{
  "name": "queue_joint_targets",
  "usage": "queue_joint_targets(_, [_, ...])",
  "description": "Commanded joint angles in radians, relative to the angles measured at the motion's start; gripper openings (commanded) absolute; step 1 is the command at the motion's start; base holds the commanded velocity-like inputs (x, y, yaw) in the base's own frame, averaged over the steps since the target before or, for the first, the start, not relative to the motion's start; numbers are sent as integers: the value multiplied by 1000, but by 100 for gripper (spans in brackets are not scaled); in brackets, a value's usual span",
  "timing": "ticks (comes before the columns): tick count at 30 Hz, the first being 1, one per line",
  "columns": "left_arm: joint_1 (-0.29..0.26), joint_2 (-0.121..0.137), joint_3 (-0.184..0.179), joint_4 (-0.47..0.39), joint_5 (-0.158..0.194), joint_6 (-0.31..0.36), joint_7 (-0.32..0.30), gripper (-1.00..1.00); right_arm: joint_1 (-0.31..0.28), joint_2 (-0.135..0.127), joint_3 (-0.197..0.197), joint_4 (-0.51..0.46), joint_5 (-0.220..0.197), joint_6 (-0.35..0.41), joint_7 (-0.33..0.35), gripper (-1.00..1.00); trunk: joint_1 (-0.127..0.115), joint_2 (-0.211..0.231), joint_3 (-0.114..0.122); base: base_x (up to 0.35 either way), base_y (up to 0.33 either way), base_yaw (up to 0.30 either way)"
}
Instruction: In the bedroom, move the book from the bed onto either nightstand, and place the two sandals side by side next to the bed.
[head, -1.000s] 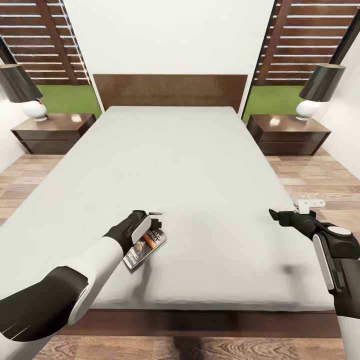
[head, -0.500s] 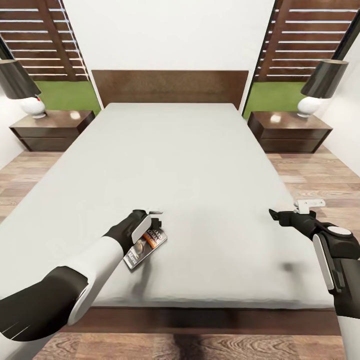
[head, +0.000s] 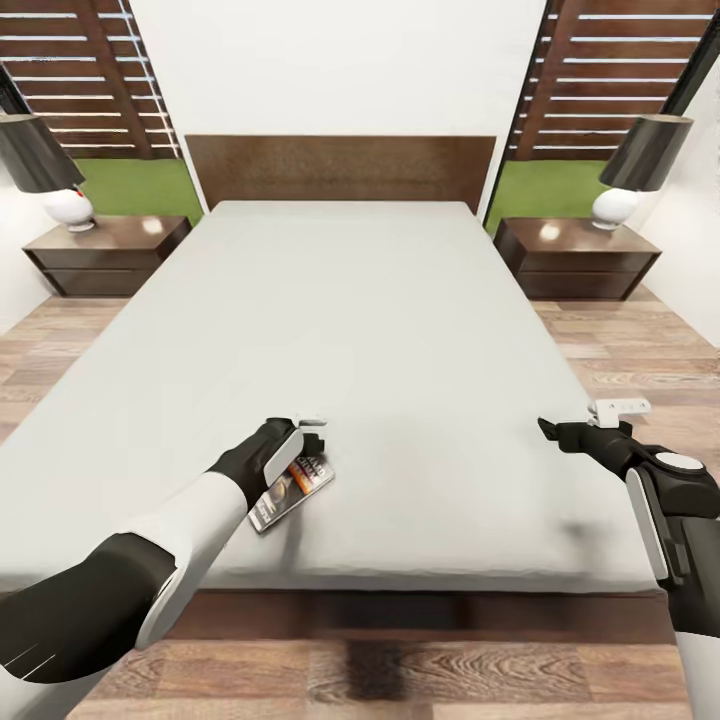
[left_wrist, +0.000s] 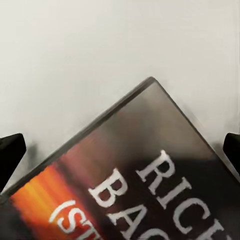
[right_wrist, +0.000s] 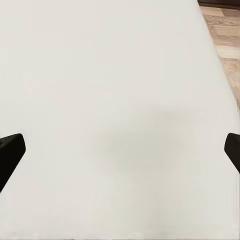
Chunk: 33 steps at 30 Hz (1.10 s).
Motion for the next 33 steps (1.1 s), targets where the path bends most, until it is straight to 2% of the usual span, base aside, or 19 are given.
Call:
queue_joint_targets(1, [0,1,-8,23,15,7,7,100,-1,0,-1,-1,1,5,5,100,-1,0,-1,-312,0,0])
queue_joint_targets(12, [0,1,-8,23,15,7,7,100,-1,0,-1,-1,2,5,5,100,-1,0,-1,-304,0,0])
queue_joint_targets(33, [0,1,-10,13,14,8,5,100,-1,0,-1,-1,2,5,5,100,-1,0,-1,-14,0,0])
